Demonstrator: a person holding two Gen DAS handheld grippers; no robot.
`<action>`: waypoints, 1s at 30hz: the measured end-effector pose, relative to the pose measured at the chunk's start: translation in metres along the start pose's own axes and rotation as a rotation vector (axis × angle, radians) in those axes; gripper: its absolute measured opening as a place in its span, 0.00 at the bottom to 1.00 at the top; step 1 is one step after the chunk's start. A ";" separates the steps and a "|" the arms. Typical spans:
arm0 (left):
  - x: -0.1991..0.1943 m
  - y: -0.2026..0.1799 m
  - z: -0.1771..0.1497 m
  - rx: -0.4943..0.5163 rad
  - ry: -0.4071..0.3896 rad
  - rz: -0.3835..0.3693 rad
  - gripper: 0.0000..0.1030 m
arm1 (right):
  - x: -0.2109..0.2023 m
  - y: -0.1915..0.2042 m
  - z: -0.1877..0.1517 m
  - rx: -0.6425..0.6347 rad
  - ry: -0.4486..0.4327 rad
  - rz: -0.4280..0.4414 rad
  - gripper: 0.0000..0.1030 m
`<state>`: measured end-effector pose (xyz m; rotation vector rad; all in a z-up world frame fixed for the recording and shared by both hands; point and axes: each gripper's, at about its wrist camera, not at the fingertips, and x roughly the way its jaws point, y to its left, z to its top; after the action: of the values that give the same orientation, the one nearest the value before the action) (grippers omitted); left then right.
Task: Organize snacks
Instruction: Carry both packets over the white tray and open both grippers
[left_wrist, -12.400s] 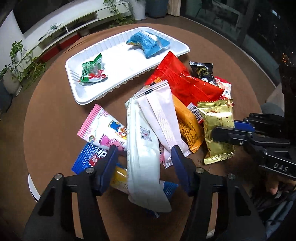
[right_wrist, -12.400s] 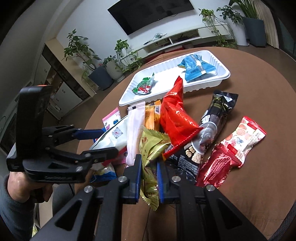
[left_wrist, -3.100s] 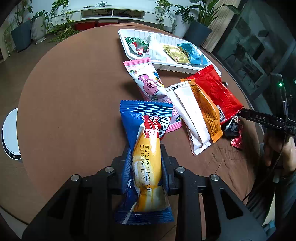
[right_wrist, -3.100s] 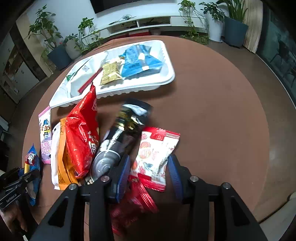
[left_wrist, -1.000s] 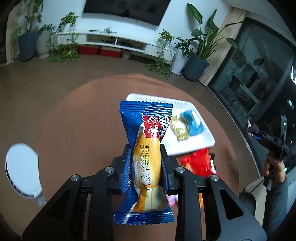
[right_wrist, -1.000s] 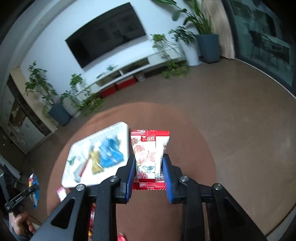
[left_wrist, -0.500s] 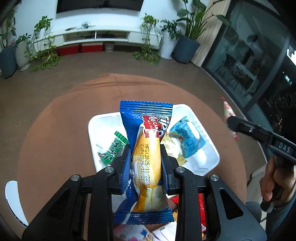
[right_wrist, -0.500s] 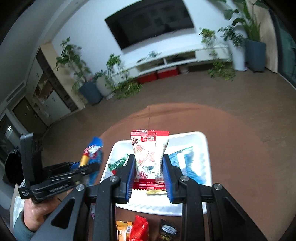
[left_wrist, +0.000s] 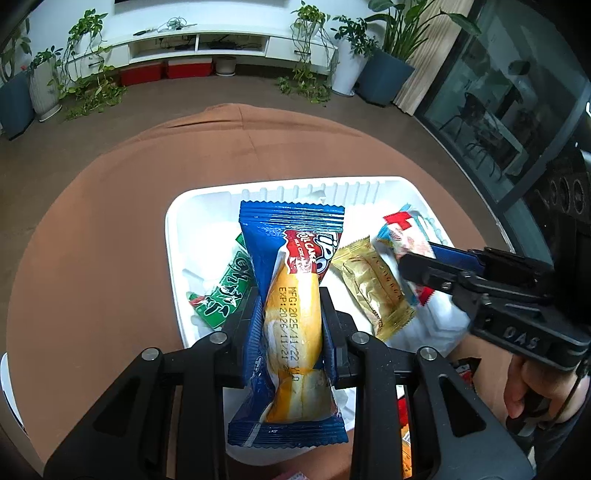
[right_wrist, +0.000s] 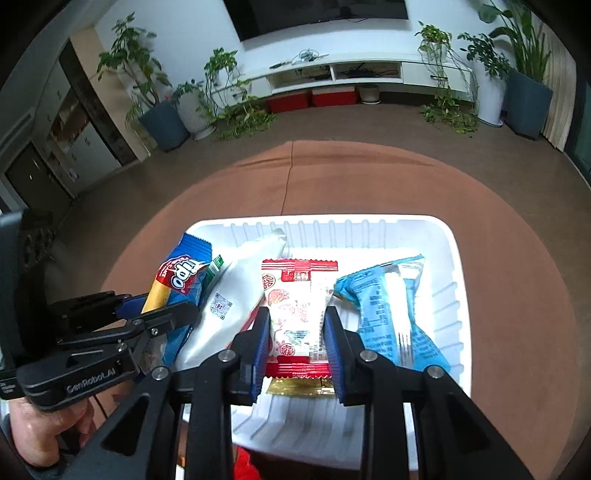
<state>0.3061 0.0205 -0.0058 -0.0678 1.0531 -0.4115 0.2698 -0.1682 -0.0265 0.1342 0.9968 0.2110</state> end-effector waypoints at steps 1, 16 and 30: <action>0.003 0.000 0.001 0.001 0.006 -0.001 0.26 | 0.003 0.000 -0.001 -0.006 0.006 -0.007 0.30; 0.017 0.001 -0.003 -0.004 0.010 -0.005 0.30 | 0.032 -0.001 -0.008 -0.028 0.060 -0.053 0.32; 0.007 0.006 -0.008 -0.018 -0.024 -0.016 0.54 | 0.019 -0.001 -0.009 -0.015 -0.005 -0.054 0.40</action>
<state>0.3039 0.0242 -0.0173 -0.0970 1.0336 -0.4144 0.2727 -0.1647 -0.0473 0.0939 0.9920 0.1685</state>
